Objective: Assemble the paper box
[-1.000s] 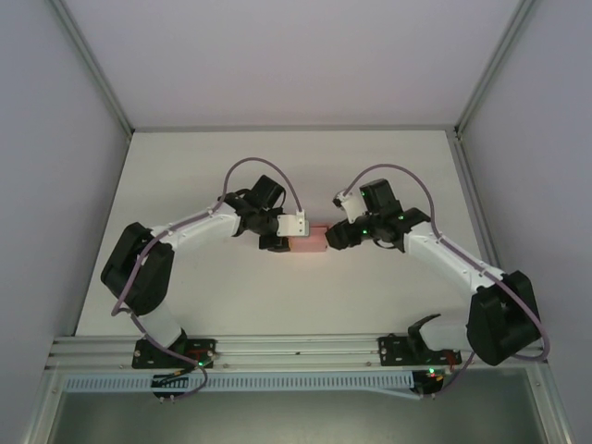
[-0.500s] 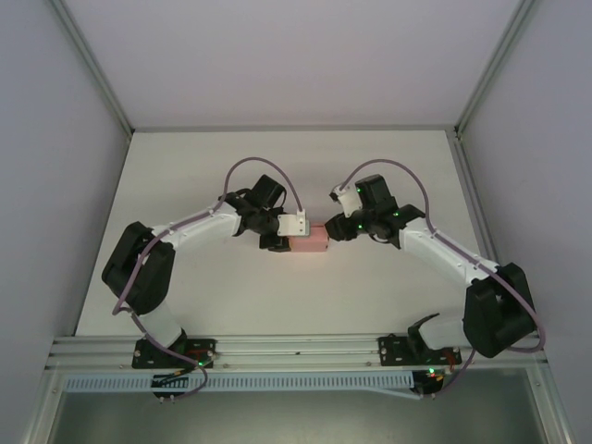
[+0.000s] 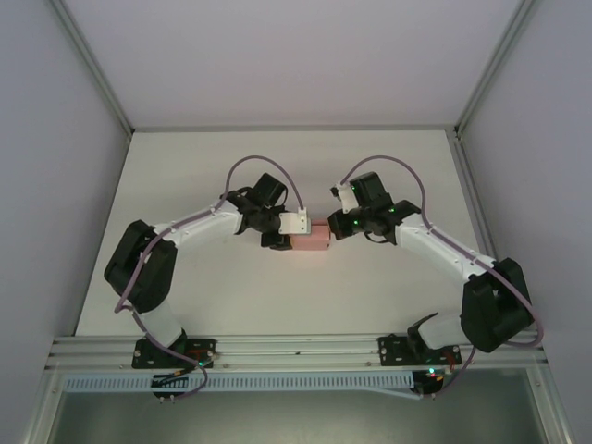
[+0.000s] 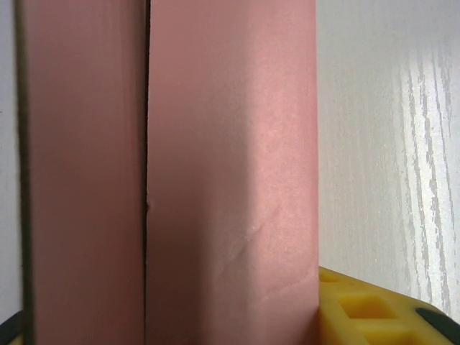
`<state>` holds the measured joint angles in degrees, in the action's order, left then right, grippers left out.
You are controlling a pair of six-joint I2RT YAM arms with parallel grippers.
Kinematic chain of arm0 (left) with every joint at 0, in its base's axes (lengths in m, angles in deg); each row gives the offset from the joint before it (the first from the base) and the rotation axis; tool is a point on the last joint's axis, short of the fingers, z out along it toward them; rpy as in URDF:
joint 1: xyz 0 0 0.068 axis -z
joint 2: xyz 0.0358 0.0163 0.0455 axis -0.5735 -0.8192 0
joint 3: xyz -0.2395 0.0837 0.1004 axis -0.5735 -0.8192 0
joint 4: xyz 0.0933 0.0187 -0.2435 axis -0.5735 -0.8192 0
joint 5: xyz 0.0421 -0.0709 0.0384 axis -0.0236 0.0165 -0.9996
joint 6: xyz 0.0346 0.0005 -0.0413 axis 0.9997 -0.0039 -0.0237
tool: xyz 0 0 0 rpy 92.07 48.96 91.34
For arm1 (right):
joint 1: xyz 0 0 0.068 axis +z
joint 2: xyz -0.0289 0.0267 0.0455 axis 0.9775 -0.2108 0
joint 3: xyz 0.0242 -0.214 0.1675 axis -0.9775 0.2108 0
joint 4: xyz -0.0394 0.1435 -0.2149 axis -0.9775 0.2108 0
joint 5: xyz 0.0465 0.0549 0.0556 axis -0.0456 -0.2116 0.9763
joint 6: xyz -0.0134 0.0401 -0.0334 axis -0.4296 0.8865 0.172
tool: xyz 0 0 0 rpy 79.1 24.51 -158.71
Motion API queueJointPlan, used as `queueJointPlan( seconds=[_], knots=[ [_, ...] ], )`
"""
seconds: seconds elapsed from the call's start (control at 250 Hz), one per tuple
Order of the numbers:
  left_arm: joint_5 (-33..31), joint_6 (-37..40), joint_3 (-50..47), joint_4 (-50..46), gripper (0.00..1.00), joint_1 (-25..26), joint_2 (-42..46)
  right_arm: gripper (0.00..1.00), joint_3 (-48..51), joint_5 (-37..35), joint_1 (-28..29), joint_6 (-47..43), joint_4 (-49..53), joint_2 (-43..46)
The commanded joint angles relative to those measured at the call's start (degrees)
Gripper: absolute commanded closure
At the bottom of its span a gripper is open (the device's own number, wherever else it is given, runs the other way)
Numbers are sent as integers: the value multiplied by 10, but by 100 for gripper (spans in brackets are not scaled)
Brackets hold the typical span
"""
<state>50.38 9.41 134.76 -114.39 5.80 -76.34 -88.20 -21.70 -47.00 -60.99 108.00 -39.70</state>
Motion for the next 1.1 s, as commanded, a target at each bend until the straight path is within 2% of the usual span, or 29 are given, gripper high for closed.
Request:
queueJointPlan(
  seconds=[0.0, 0.196, 0.303, 0.415, 0.851, 1.094],
  knots=[
    [-9, -11, 15, -20, 55, -1, -21, 100, -18, 12, 21, 152, -28, 11],
    [-6, -14, 28, -31, 55, 5, -35, 99, -1, 1, 22, 265, -72, 19],
    [-5, -16, 29, -31, 55, 7, -36, 98, 2, 10, 22, 271, -93, 18],
    [-5, -16, 29, -31, 55, 6, -36, 98, -2, 0, 20, 255, -67, 17],
    [0, -18, 39, -42, 55, 7, -46, 97, 31, 175, -29, 326, -195, 22],
    [1, -12, 43, -47, 56, 8, -55, 96, 9, 229, -44, 305, -165, 13]
  ],
)
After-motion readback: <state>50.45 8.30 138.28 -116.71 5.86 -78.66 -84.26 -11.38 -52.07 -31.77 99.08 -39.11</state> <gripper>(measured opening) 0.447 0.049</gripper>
